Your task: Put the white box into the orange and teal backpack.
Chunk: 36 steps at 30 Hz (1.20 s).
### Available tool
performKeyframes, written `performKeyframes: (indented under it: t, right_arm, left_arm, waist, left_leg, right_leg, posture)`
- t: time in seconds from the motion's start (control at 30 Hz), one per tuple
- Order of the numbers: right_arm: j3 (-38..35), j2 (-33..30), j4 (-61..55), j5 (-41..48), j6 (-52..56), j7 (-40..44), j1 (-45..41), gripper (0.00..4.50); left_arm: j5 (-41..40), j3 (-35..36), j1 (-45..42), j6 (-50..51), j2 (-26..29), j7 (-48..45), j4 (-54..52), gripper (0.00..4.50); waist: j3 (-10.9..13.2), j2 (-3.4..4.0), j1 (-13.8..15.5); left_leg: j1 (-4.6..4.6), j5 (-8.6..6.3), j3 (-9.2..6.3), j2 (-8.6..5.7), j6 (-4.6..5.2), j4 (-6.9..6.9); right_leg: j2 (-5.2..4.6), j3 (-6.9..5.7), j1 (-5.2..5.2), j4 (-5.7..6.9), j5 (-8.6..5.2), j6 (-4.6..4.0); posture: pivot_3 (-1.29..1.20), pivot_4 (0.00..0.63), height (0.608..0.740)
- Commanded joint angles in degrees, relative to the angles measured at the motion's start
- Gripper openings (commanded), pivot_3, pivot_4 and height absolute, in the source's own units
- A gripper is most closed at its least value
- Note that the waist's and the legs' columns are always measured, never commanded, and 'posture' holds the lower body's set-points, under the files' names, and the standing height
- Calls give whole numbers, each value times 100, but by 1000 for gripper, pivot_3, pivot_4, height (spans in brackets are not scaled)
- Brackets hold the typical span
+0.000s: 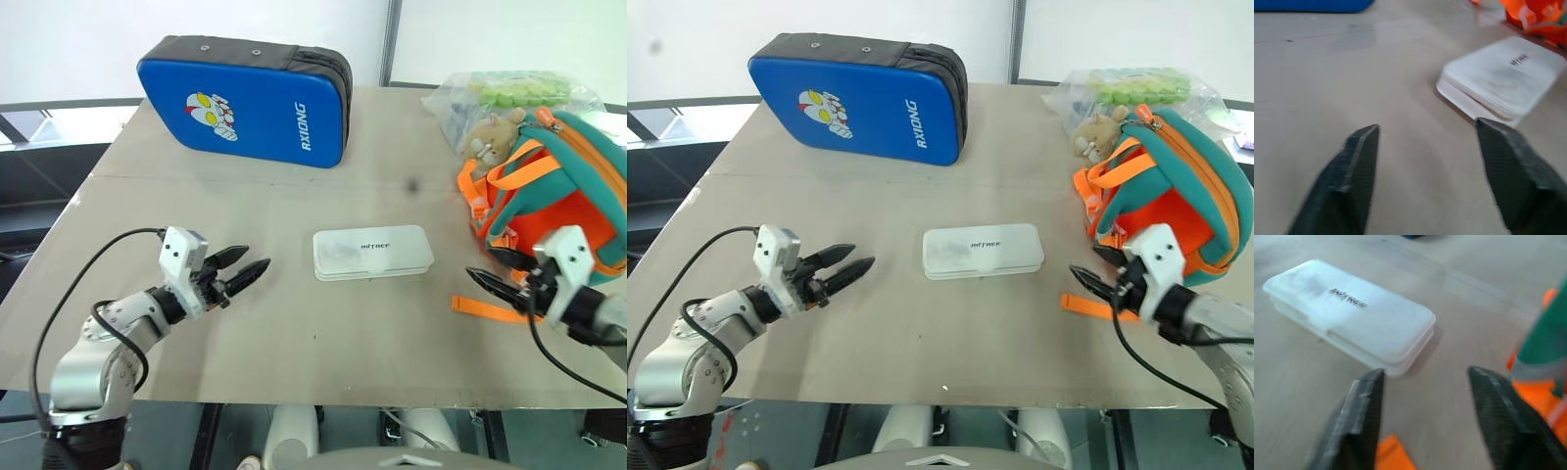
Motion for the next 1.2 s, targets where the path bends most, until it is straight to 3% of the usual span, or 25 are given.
performKeyframes:
  t: [0.03,0.1,0.33,0.5,0.67,0.97,1.07,1.2]
  right_arm:
    - [618,103,170,-448,133,-500,-578,758]
    - [1146,144,564,-986,58,-766,-1017,0]
    - [2310,401,2045,-2393,-25,-1350,-2278,0]
    - [2970,350,2153,-2440,-108,-498,-2368,0]
    - [3005,336,1166,-1771,440,217,-1927,0]
    - [2520,234,928,-2203,286,-245,-1138,0]
    - [2059,123,979,-2124,264,-242,-996,0]
    - [1371,58,886,-1656,336,18,-897,0]
  left_arm:
    - [0,-259,-53,437,-368,828,-615,1163]
    - [109,-453,-138,846,-743,1550,-786,55]
    - [679,-1339,-443,1740,-1206,2675,-946,16]
    - [875,-1648,-788,1758,-1189,2599,-595,16]
    - [885,-1865,-1032,1831,-1000,2222,-456,16]
    - [839,-1659,-815,1716,-555,1601,-338,16]
    - [710,-1206,-732,1758,-105,1181,-5,802]
    - [576,-802,-875,1684,475,727,562,2674]
  waist:
    - [0,0,-6]
    - [-1,-1,-8]
    - [-1,-2,-7]
    - [-3,0,8]
    - [-8,-2,-10]
    - [-24,1,-17]
    - [-25,2,-14]
    - [-27,6,-39]
  left_leg:
    - [0,0,0,0,0,0]
    - [-4,0,1,-1,0,7]
    - [-6,0,-7,-1,0,22]
    - [-6,1,-8,-1,0,22]
    - [-5,0,-11,-1,0,22]
    - [3,0,-11,1,0,21]
    - [3,0,-11,1,-1,21]
    - [10,0,-9,1,0,21]
  right_leg:
    - [0,1,0,0,1,1]
    - [0,3,0,0,5,9]
    - [8,0,2,8,11,17]
    - [8,-1,2,8,12,18]
    - [8,-2,5,8,13,21]
    - [9,-2,9,8,1,2]
    - [8,-2,9,7,1,1]
    - [8,-1,9,8,1,1]
  posture:
    - [0,150,740]
    - [0,150,740]
    - [0,150,740]
    - [0,150,740]
    - [0,150,740]
    - [0,150,740]
    - [0,150,740]
    - [0,150,740]
